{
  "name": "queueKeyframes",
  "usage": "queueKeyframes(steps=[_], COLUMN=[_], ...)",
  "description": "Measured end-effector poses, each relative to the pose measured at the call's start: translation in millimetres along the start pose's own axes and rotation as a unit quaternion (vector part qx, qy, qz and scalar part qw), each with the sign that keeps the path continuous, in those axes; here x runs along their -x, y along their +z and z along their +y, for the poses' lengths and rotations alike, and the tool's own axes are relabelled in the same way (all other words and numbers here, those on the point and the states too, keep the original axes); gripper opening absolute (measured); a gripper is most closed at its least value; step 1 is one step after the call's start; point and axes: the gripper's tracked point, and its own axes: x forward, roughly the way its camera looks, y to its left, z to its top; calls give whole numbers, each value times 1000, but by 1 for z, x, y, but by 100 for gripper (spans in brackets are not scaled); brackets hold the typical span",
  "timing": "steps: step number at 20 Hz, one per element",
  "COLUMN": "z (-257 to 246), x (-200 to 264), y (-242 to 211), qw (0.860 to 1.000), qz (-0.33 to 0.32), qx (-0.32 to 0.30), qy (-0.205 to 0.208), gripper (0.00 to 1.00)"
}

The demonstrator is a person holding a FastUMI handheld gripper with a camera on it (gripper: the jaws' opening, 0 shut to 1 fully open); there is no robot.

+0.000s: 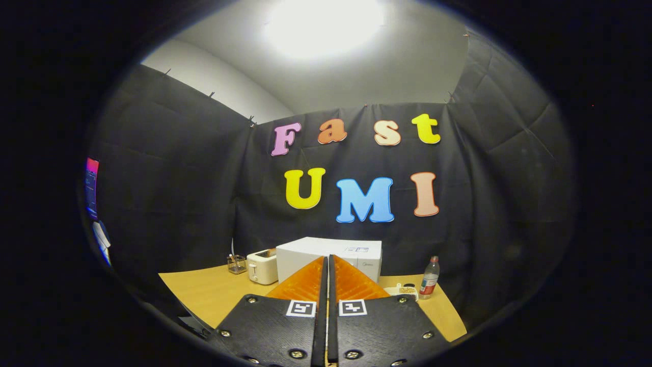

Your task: Open the microwave, put the food inside, and close the microwave door.

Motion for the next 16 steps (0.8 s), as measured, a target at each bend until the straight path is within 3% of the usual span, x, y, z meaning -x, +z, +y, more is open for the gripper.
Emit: queueKeyframes(steps=[4, 7, 8, 9, 11, 16], z=[2, -10, -9, -6, -4, -17], x=[-2, -3, -3, -3, -6, -4], y=[-6, -2, -2, -4, -6, -8], qw=[1000, 999, 999, 999, 1000, 999], qz=[2, -8, -7, -5, -6, -11], qx=[11, 5, 1, -1, -4, 9], qy=[-15, -42, -41, -36, -27, -52], gripper=[2, 69, 73, 88, 98, 99])
